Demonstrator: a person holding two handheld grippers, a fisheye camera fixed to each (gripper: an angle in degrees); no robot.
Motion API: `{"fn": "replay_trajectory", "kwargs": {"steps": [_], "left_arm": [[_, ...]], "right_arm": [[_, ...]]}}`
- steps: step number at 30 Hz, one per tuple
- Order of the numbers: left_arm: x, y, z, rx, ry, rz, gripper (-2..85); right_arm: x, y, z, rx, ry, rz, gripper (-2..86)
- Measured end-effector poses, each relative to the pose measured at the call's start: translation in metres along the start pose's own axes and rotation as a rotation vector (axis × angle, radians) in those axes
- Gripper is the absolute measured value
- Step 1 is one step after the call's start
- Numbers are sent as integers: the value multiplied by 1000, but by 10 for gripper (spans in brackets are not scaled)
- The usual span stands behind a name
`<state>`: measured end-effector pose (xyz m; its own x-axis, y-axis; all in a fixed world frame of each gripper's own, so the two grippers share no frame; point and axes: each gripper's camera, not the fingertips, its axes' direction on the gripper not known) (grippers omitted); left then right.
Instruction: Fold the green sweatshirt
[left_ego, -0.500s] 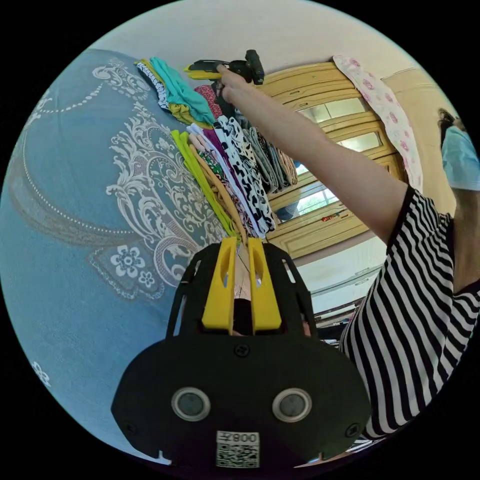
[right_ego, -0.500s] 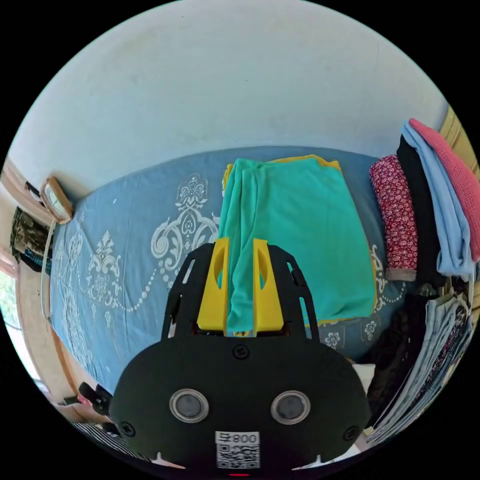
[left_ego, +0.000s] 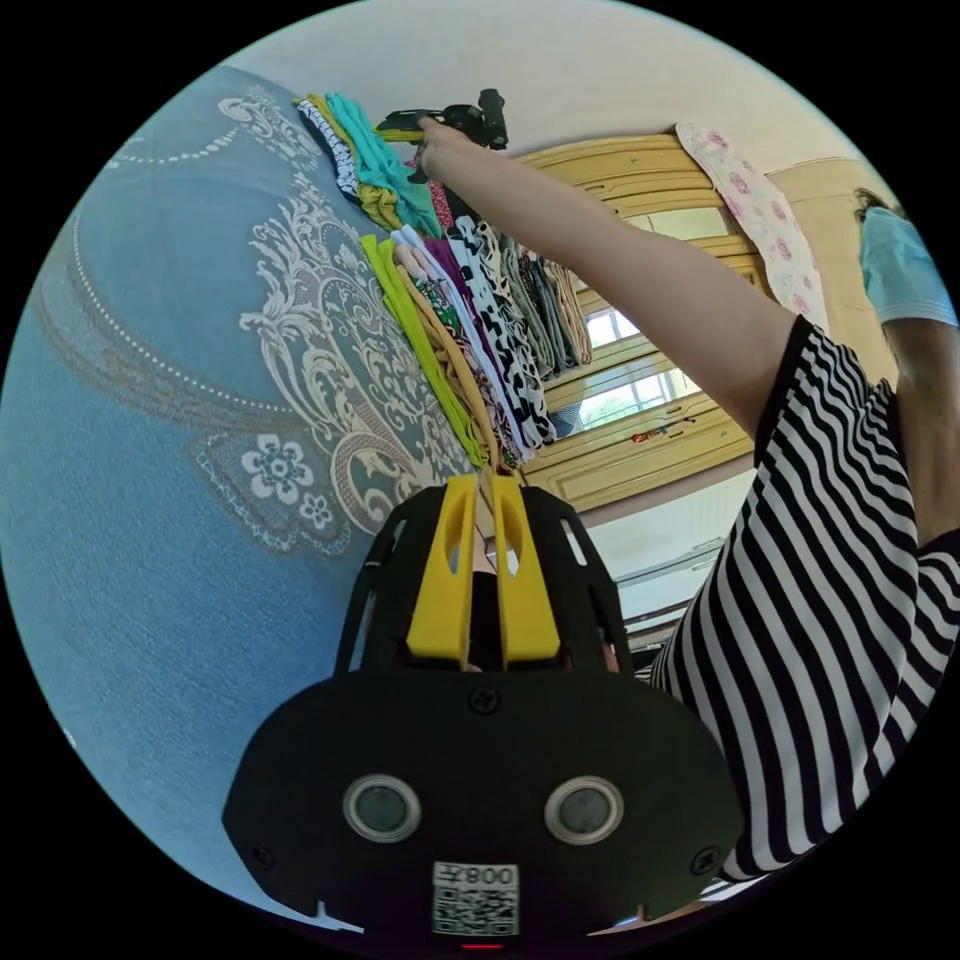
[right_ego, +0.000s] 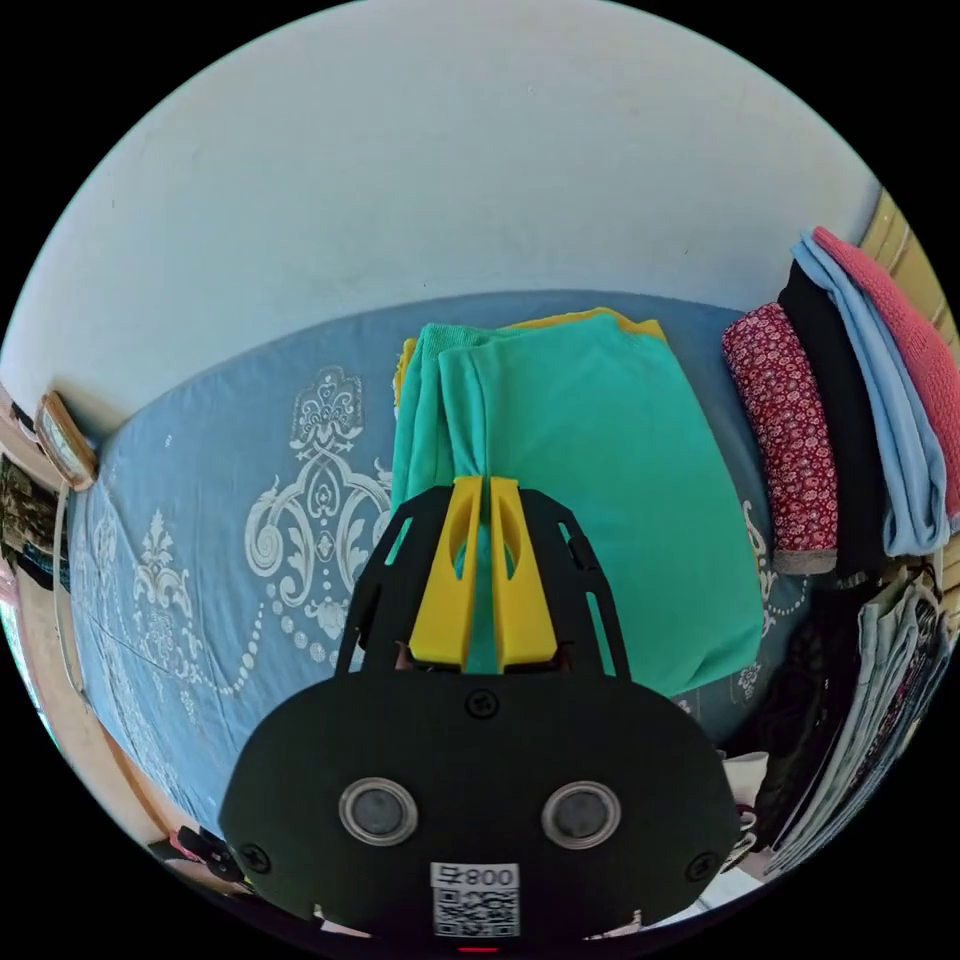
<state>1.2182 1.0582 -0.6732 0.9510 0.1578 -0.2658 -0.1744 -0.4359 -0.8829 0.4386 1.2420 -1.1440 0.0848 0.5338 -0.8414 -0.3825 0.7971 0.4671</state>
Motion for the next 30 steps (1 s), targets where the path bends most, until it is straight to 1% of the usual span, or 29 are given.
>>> {"fn": "replay_trajectory", "kwargs": {"steps": [4,6,7,9,15,19,21,23,24,25,26,30], "left_arm": [[58,-4,-9,38,-15,7,27],[86,-5,-14,58,-37,13,27],[106,-4,-19,77,-45,12,27],[137,-3,-25,109,-66,17,28],[255,6,-55,244,-189,55,34],[349,16,-86,389,-306,113,48],[390,22,-99,457,-354,141,58],[447,33,-115,537,-420,176,68],[462,37,-119,561,-436,188,69],[491,46,-126,614,-471,210,71],[518,57,-132,663,-505,219,72],[590,101,-140,800,-506,244,73]], "right_arm": [[-3,37,-45,107,-147,54,10],[-8,67,-86,177,-275,56,8],[-10,76,-97,197,-304,53,8],[-28,110,-145,259,-422,-7,6],[-104,204,-274,359,-610,-227,5],[-153,267,-350,425,-671,-359,5],[-180,311,-394,458,-737,-430,4],[-194,342,-420,478,-800,-458,4],[-202,363,-435,495,-841,-469,4],[-205,373,-441,502,-864,-472,4],[-211,393,-451,509,-928,-480,4],[-238,459,-471,518,-1050,-506,5]]}}
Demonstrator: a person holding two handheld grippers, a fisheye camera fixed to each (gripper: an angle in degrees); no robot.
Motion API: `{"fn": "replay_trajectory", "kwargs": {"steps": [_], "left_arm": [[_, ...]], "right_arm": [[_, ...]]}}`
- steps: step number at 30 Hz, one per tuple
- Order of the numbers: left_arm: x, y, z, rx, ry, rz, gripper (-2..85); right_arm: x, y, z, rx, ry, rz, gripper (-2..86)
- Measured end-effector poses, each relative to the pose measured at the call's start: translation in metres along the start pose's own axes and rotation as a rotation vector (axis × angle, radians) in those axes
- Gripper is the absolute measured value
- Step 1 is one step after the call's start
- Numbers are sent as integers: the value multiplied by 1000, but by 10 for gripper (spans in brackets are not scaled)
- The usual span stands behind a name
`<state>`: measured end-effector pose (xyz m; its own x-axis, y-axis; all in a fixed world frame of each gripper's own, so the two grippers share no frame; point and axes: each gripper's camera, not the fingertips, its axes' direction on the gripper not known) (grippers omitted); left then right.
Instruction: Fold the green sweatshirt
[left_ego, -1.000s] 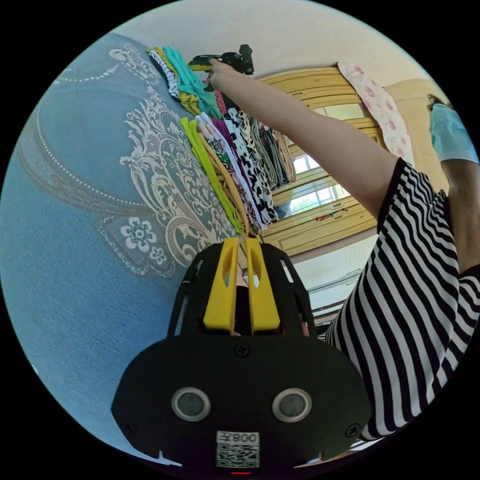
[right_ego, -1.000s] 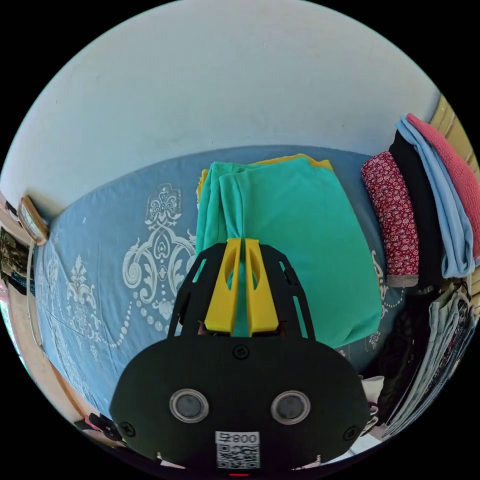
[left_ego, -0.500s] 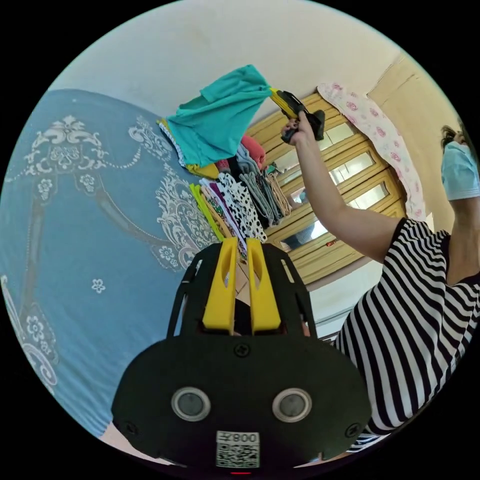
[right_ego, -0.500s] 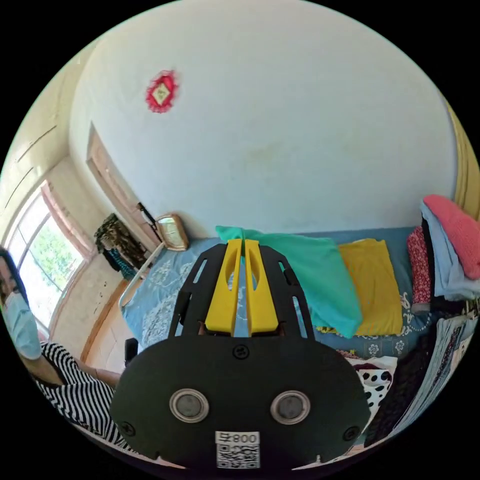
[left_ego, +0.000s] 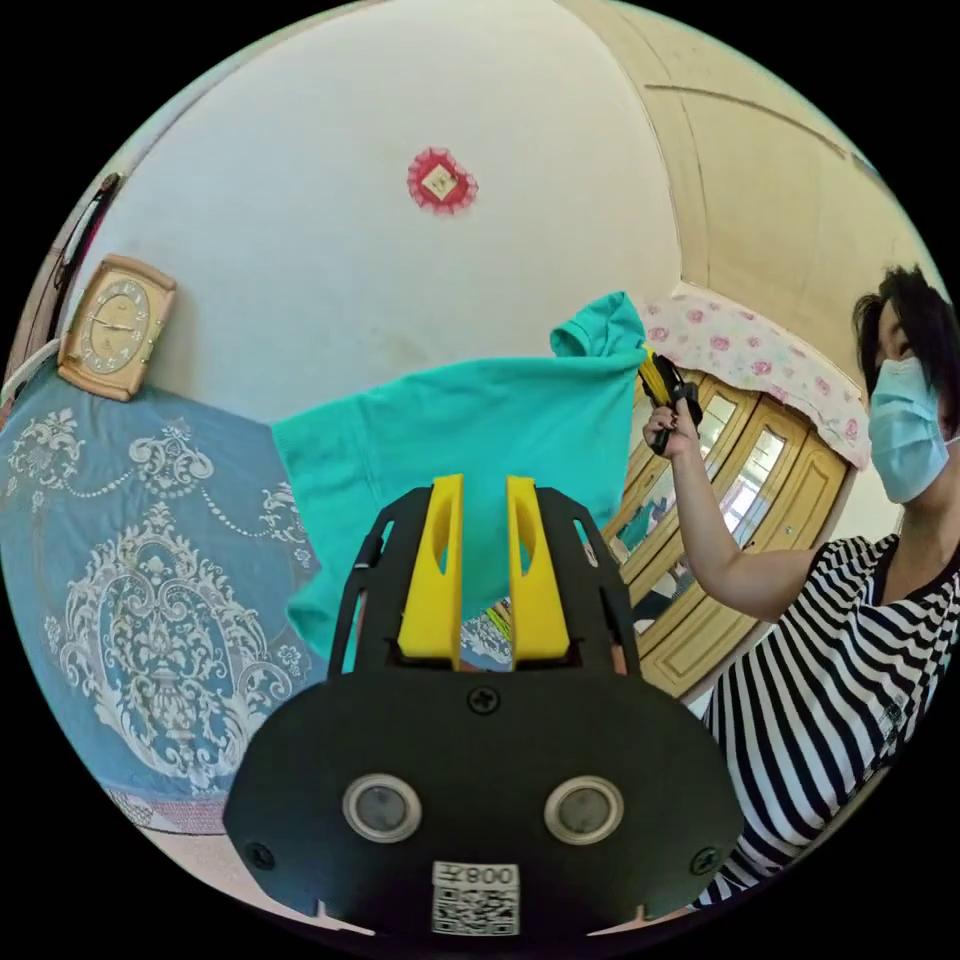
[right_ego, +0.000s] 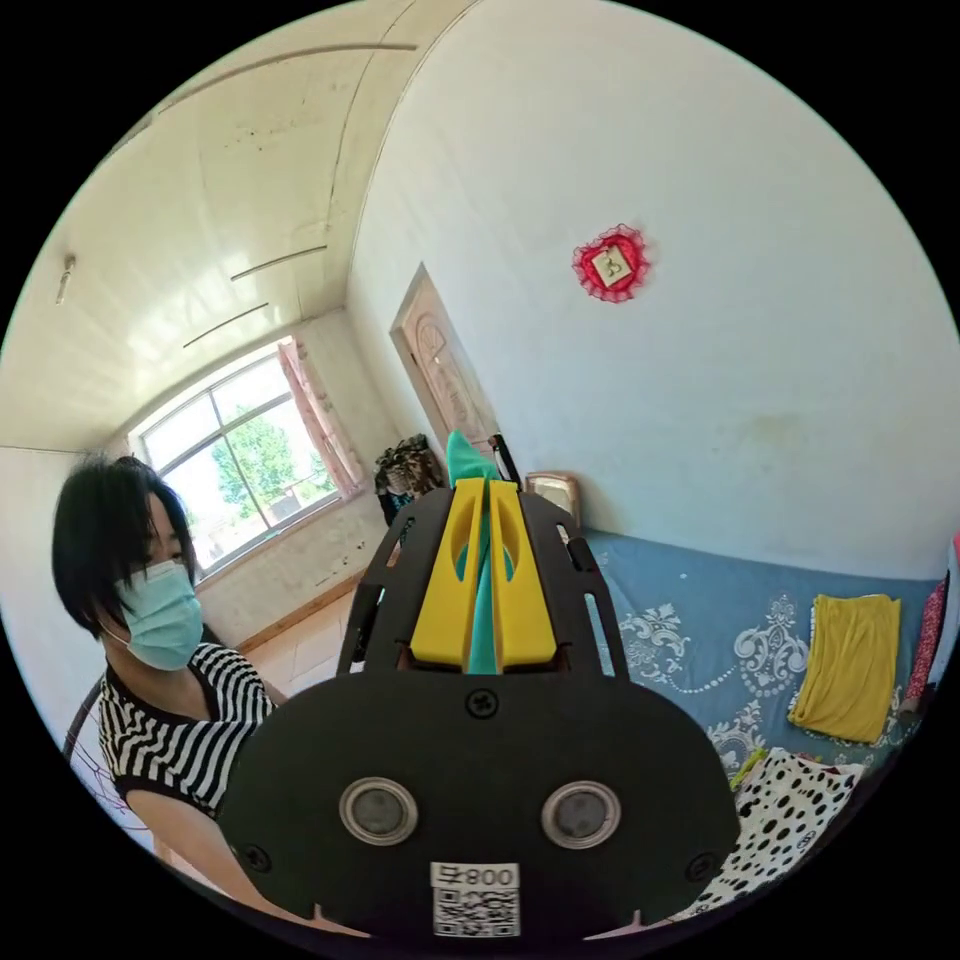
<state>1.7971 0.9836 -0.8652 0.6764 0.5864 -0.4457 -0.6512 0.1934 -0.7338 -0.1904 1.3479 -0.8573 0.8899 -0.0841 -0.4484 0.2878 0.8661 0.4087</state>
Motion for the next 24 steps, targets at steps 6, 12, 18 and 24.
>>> {"fn": "replay_trajectory", "kwargs": {"steps": [6,12,18,24], "left_arm": [[89,19,-59,137,-64,-75,60],[201,51,39,-269,316,-84,24],[323,75,57,-354,263,-2,56],[381,62,38,-251,88,-91,126]], "right_arm": [[-61,60,40,-66,-124,25,4],[-112,114,81,-130,-191,29,3],[-150,149,70,-116,-170,4,3],[-173,176,48,-45,-163,-16,4]]}}
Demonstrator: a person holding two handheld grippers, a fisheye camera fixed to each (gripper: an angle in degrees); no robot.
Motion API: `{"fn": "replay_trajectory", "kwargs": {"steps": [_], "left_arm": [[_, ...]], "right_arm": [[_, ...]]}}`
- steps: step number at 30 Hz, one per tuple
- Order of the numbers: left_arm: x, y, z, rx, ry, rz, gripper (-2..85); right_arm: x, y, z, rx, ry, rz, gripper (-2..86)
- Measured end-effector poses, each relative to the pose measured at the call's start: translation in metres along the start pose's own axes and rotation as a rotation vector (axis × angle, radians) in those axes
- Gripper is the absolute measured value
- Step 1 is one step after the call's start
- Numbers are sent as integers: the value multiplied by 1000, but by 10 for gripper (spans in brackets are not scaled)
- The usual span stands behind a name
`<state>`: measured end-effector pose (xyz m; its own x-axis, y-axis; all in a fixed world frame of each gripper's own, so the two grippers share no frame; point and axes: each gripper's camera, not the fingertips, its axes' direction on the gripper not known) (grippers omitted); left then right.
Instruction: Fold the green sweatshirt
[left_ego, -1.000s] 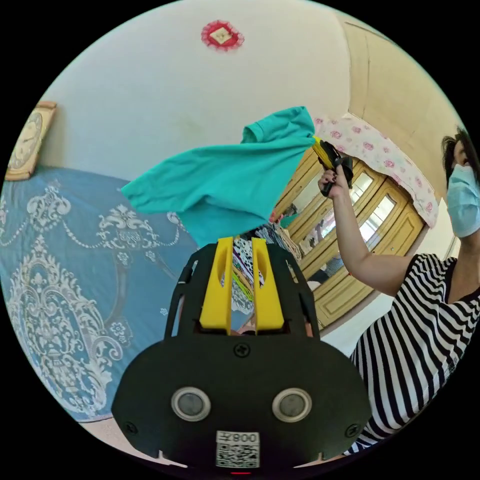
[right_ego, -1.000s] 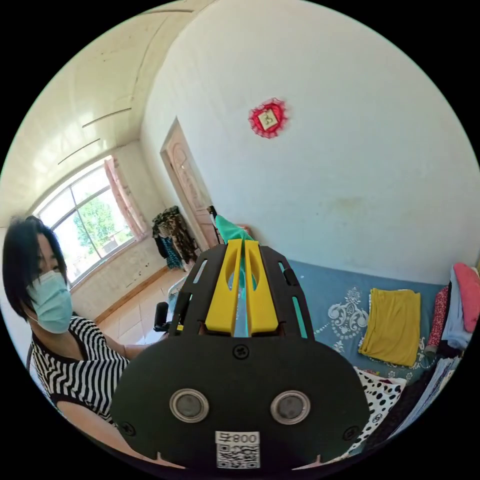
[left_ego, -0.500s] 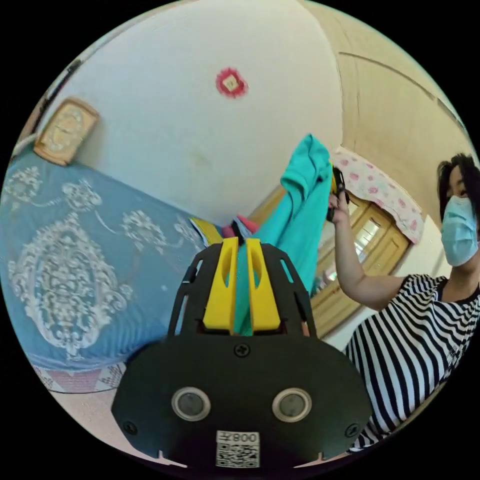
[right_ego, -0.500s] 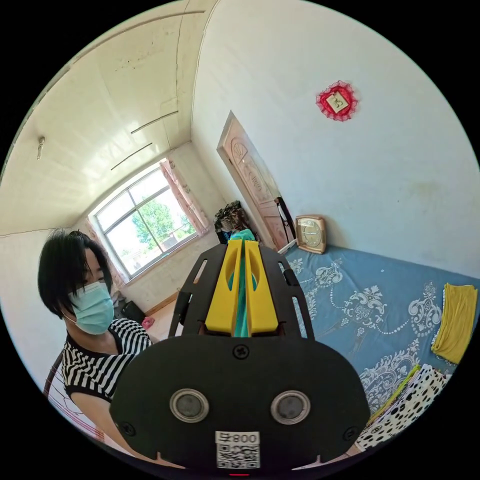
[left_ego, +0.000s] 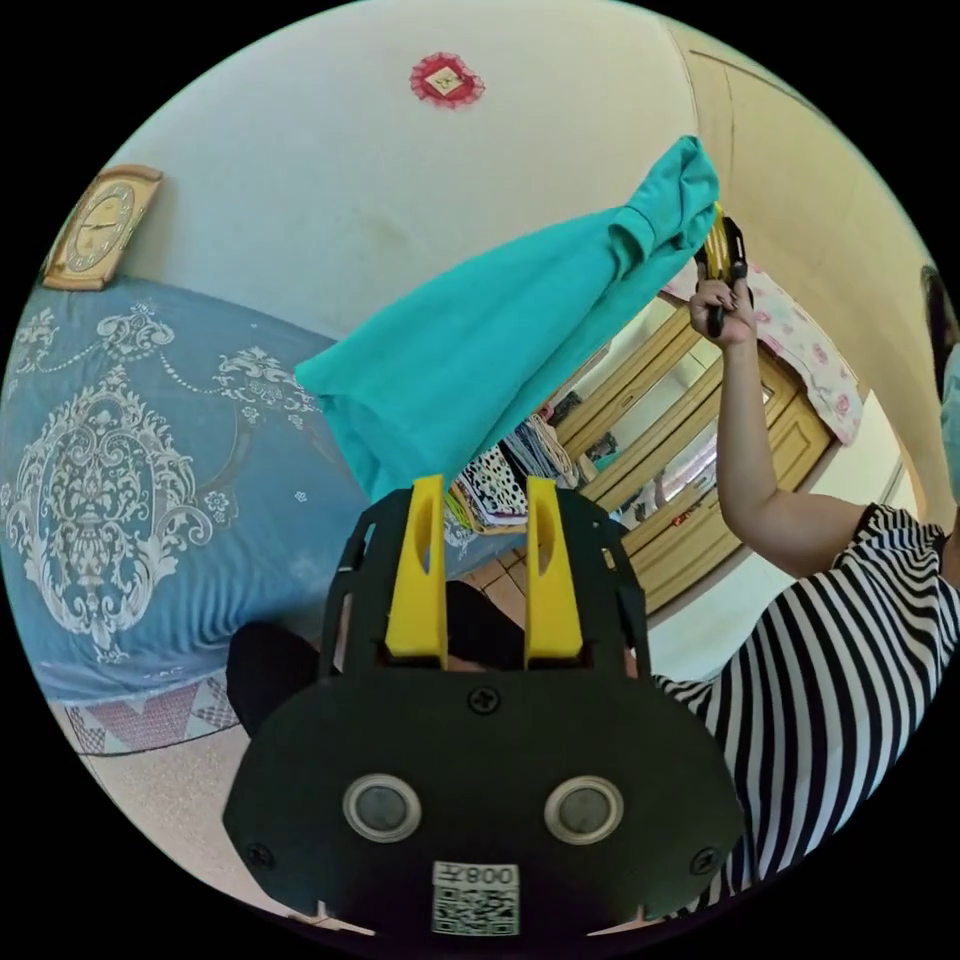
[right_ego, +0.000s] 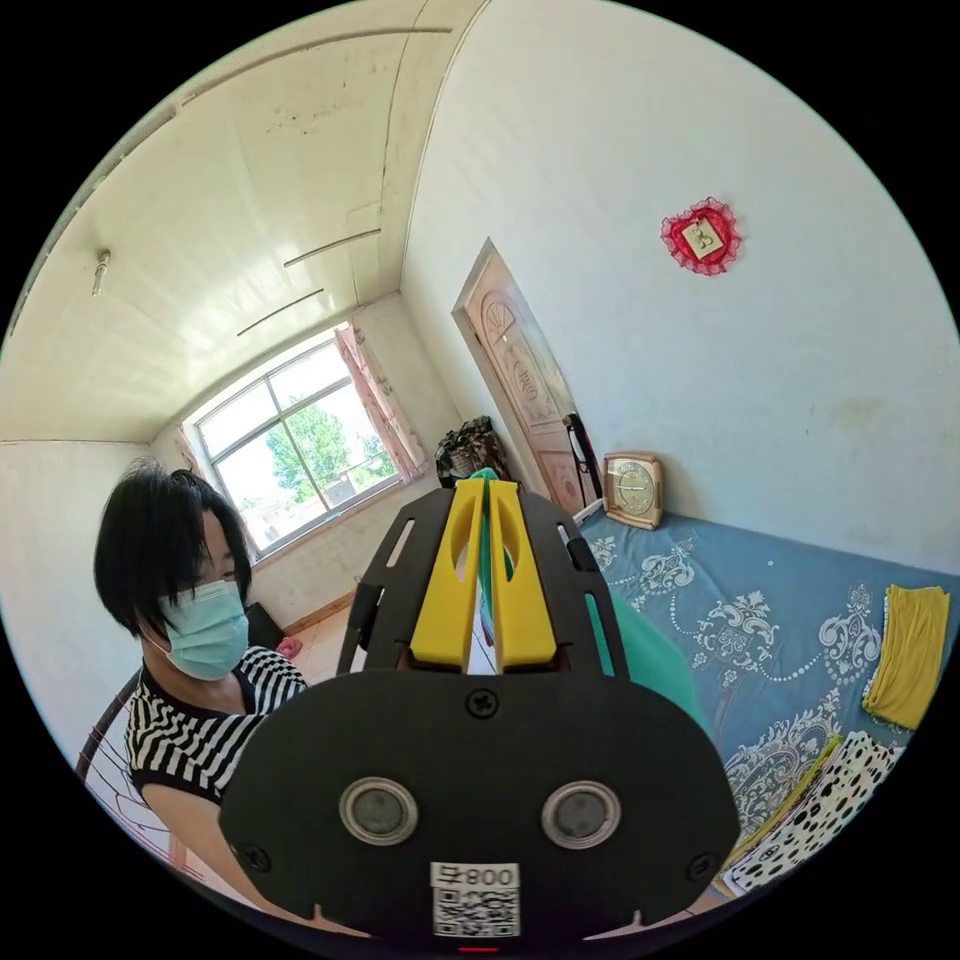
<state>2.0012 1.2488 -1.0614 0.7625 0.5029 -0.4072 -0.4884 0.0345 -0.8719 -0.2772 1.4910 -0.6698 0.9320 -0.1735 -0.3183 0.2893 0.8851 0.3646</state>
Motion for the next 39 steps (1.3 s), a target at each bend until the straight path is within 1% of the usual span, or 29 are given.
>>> {"fn": "replay_trajectory", "kwargs": {"steps": [3,5,7,8,9,13,17,19,24,26,32,35,39], "left_arm": [[58,-12,22,-8,-62,57,149],[107,-23,50,-55,-140,110,149],[138,-27,68,-87,-214,127,108],[155,-27,73,-97,-290,107,61],[163,-26,73,-90,-317,90,38],[212,-10,39,-27,-321,42,18],[260,-14,-29,107,-387,13,11],[288,-21,-58,165,-416,34,10],[391,-41,-115,273,-502,203,8],[448,-46,-139,335,-542,304,7],[574,-55,-177,432,-604,509,7],[624,-59,-192,463,-617,573,7],[672,-67,-202,489,-681,642,6]], "right_arm": [[-8,15,0,8,1,-4,4],[-10,24,2,7,-9,4,4],[-11,33,3,4,-6,8,4],[-13,39,3,3,6,12,4],[-13,46,1,3,5,16,4],[-10,67,-15,7,25,28,4],[0,95,-43,35,21,68,3],[3,108,-56,49,2,83,3],[-6,143,-98,93,-20,77,4],[-13,154,-114,109,-26,63,4],[-50,179,-163,151,-44,-28,4],[-72,187,-187,177,-55,-103,4],[-91,190,-212,179,-1,-183,4]]}}
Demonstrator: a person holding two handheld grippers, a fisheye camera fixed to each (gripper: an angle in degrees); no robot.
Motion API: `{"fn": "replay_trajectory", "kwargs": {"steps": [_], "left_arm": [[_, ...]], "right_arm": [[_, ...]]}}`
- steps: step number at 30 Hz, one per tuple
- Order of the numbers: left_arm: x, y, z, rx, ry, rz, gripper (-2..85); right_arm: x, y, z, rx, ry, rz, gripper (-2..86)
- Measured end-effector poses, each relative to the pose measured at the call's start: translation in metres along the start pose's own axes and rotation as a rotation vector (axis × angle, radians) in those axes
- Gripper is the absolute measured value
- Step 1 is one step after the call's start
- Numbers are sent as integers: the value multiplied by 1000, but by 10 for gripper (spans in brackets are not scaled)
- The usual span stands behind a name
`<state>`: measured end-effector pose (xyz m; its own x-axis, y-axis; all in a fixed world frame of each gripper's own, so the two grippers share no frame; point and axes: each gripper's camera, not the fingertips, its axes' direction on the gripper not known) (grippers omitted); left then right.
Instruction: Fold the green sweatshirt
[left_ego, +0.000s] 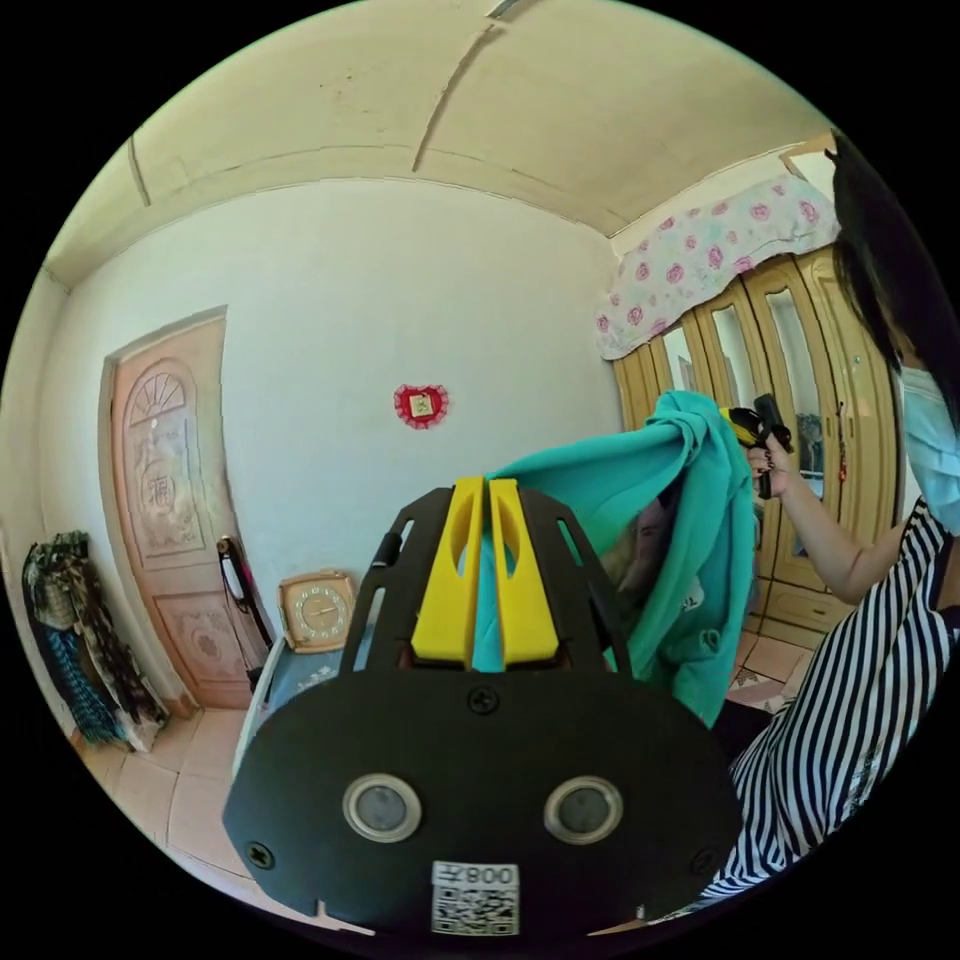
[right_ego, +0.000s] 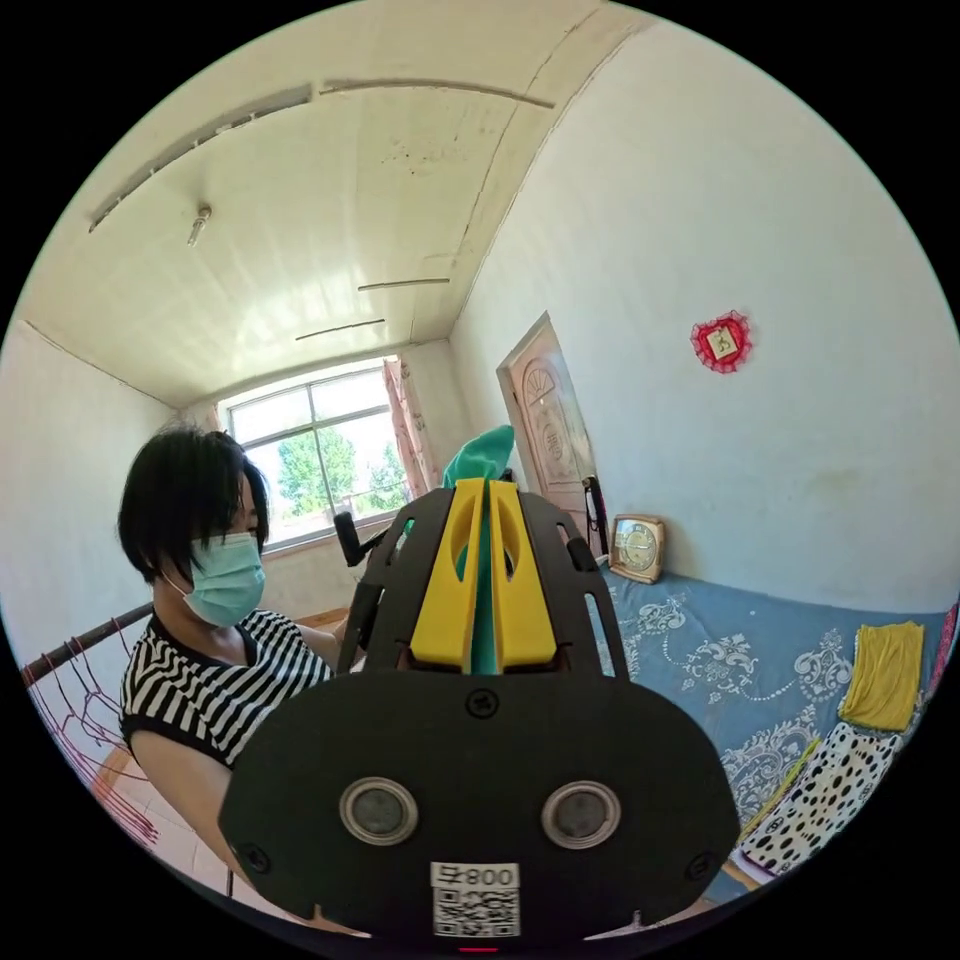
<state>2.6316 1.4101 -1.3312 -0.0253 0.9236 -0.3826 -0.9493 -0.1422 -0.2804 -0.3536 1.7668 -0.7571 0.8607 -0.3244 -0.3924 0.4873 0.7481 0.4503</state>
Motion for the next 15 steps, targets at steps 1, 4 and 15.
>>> {"fn": "replay_trajectory", "kwargs": {"steps": [1,4,15], "left_arm": [[4,-12,0,-23,-25,9,6],[5,-36,-10,7,19,-28,6],[8,-102,-37,59,64,47,6]], "right_arm": [[0,-1,-1,-7,8,-3,4],[8,0,-9,-20,30,-4,4],[75,16,-59,75,-85,-5,4]]}}
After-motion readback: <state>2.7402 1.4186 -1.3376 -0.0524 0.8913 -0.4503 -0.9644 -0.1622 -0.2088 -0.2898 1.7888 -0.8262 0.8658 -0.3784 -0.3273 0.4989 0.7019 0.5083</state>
